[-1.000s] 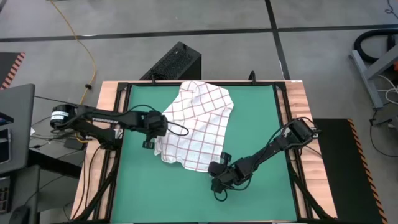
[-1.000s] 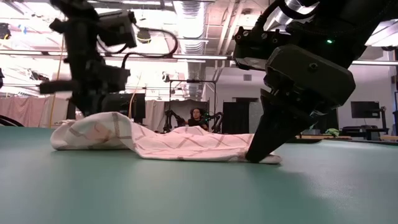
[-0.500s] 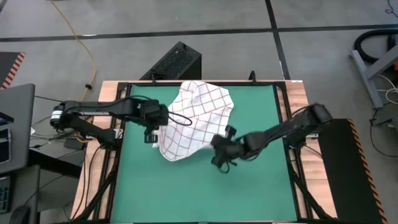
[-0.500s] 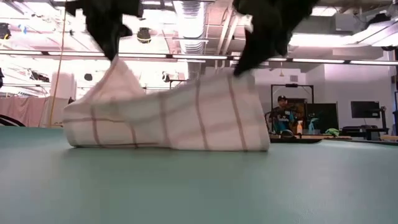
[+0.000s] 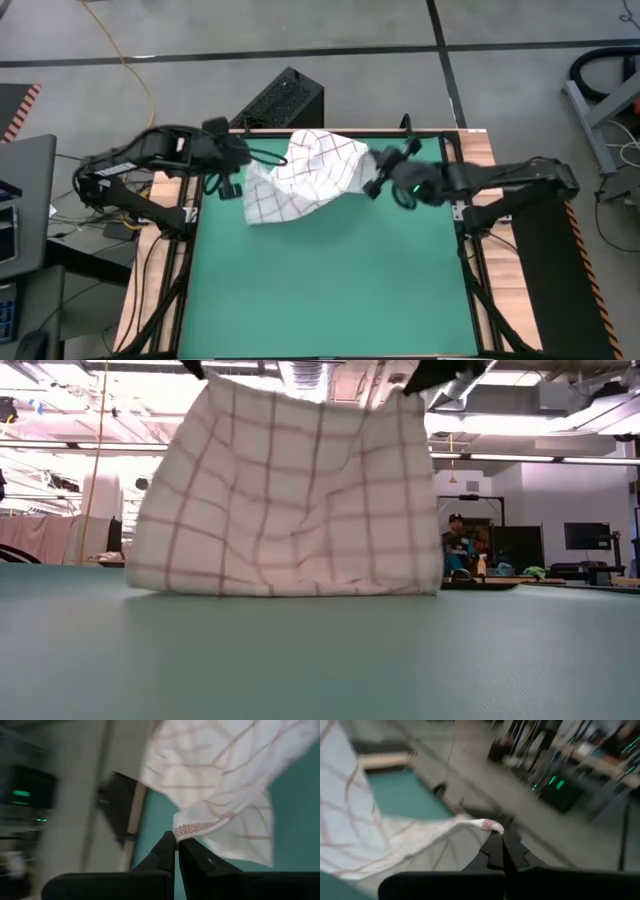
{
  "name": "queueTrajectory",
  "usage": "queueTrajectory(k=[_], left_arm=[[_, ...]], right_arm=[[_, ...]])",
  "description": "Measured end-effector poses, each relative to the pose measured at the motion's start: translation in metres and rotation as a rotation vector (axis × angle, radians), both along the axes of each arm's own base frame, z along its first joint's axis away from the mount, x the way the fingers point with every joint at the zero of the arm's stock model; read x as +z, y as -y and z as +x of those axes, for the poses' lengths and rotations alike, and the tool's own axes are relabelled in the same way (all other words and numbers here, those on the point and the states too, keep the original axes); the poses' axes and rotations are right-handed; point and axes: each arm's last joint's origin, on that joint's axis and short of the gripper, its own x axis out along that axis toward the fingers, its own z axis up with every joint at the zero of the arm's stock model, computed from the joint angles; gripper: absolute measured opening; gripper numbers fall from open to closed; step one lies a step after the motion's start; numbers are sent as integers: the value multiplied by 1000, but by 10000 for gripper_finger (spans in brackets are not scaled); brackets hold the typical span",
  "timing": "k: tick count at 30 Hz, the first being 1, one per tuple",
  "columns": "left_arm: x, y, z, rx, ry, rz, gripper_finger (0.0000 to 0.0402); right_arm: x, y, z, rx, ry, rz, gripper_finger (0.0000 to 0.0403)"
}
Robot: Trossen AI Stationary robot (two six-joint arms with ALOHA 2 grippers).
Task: Roll towel
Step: Roll the white towel
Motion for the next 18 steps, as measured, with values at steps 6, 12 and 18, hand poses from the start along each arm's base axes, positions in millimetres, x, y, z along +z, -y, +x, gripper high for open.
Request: queueTrajectory(k=[6, 12, 18], left_arm=[[19, -20, 11, 73, 10, 359, 0], [45, -69, 15, 138, 75, 548, 0], [80, -126, -3, 266, 148, 837, 0]], right_arm=[[46, 32, -22, -98, 74, -270, 0], [75, 67, -41, -254, 131, -482, 0], [98, 109, -50, -250, 209, -629, 0]])
